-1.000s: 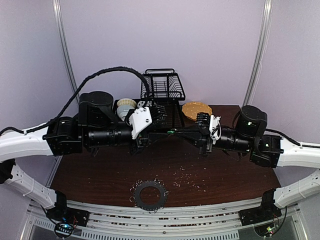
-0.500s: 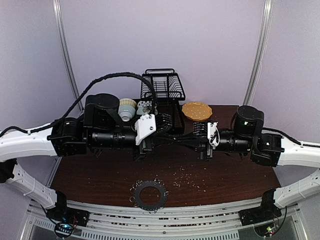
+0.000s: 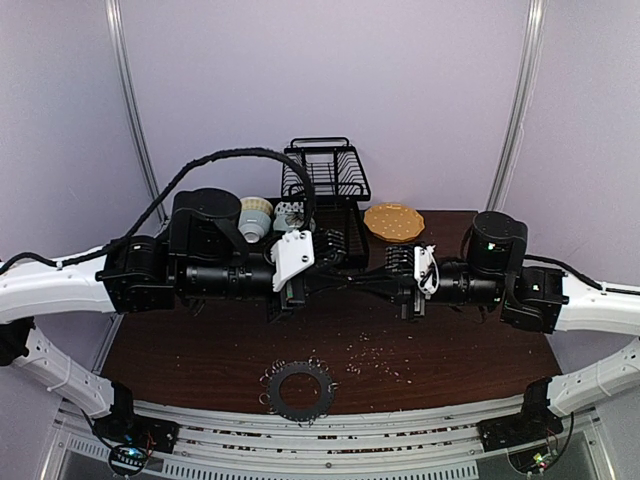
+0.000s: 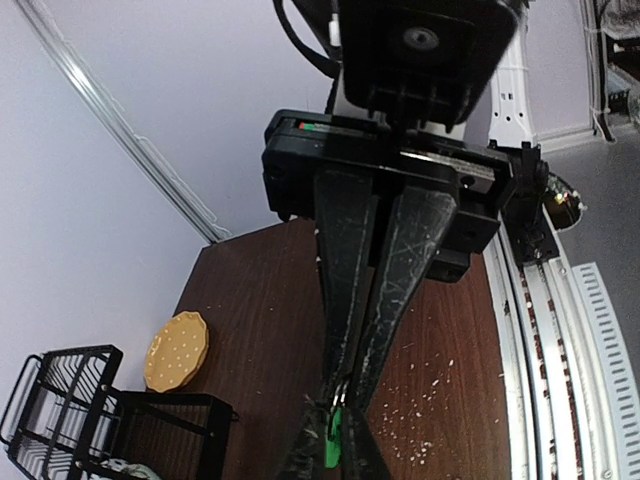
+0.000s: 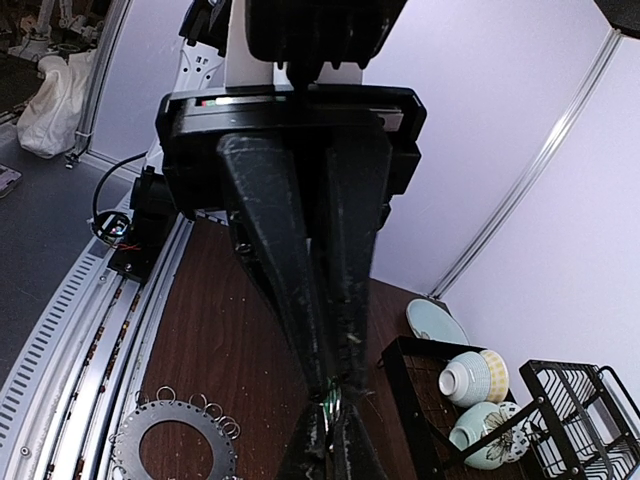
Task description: Put the keys on the keyring
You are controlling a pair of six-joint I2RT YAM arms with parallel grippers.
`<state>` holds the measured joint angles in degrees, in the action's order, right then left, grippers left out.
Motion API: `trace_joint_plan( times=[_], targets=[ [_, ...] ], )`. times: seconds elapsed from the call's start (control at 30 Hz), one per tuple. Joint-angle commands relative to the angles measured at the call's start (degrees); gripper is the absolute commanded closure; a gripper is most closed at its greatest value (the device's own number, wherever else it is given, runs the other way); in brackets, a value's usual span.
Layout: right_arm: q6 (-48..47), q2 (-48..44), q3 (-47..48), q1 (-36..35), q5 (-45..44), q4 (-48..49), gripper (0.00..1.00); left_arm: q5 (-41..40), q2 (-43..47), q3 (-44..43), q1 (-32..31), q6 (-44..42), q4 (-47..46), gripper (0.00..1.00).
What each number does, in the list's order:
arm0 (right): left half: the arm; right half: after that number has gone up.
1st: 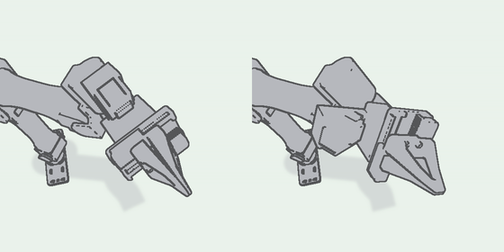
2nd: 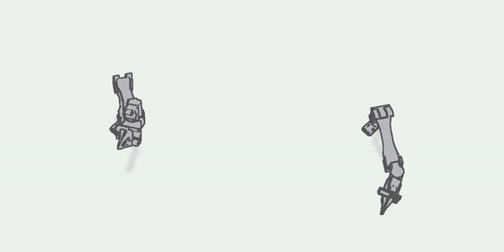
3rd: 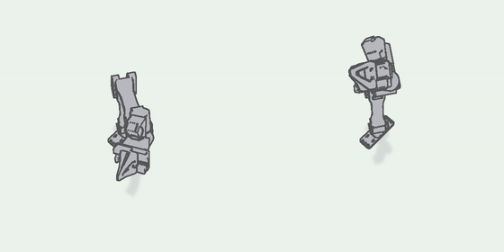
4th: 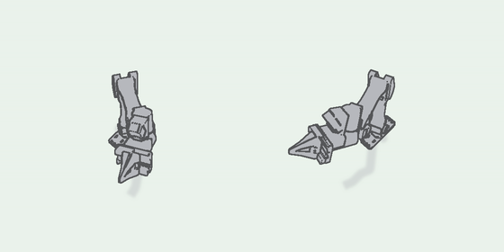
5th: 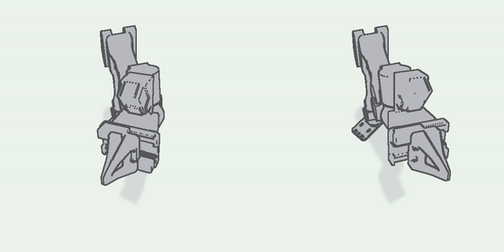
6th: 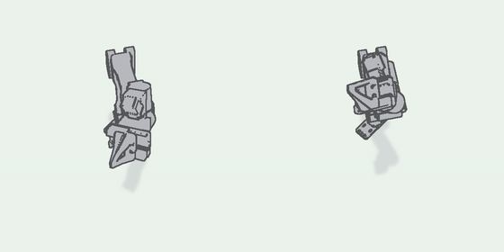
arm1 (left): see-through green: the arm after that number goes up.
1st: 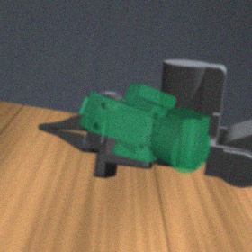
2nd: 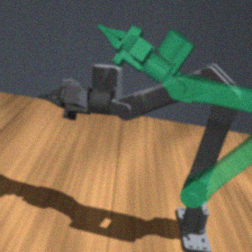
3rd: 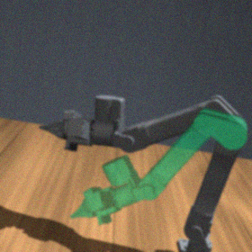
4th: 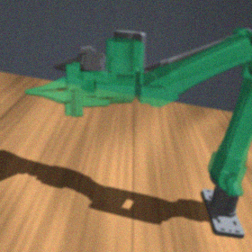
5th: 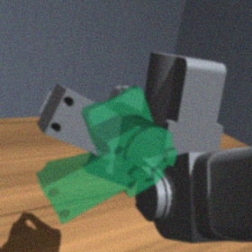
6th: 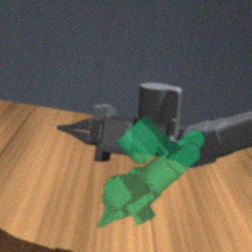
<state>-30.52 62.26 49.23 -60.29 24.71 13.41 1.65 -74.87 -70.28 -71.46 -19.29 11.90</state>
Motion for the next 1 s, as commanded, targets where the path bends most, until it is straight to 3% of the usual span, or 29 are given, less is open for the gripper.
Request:
trace_joint_plan(
  times=[0.0, 0.1, 0.23, 0.5, 0.57, 0.67, 0.97],
  targets=[
    [0.07, -1.44, 0.06, -0.45, 2.1, 1.54, 1.0, -2.27, -0.31, -0.21, 0.27, -1.25, -1.01, 0.82],
    [0.28, -1.53, -0.1, -0.51, 2.25, 2.09, 1.0, -3.19, -0.19, 0.12, 0.27, -1.52, -1.0, 0.83],
    [0.38, -1.62, -0.1, -0.46, 2.53, 2.35, 1.0, -3.7, -0.2, 0.14, 0.27, -1.37, -1.25, 0.99],
    [0.28, -2.19, -0.67, -0.49, 2.21, 2.8, 1.0, -4.91, 0.2, 0.8, 0.28, -1.76, -1.3, 1.0],
    [0.94, -2.45, -1.55, -0.46, 0.95, 3.81, 0.86, -5.58, 1.11, 2.13, 0.27, -1.65, -3.66, 1.0],
    [1.7, -3.62, -4.57, -0.4, -0.97, 7.65, 0.72, -3.87, 3.65, 5.79, 0.28, -1.42, -10.92, 1.0],
    [7.46, -3.8, -10.0, 0.5, -0.81, 19.09, 0.57, 0.91, 5.97, 10.09, 0.27, -0.05, -18.67, 1.0]
  ],
)
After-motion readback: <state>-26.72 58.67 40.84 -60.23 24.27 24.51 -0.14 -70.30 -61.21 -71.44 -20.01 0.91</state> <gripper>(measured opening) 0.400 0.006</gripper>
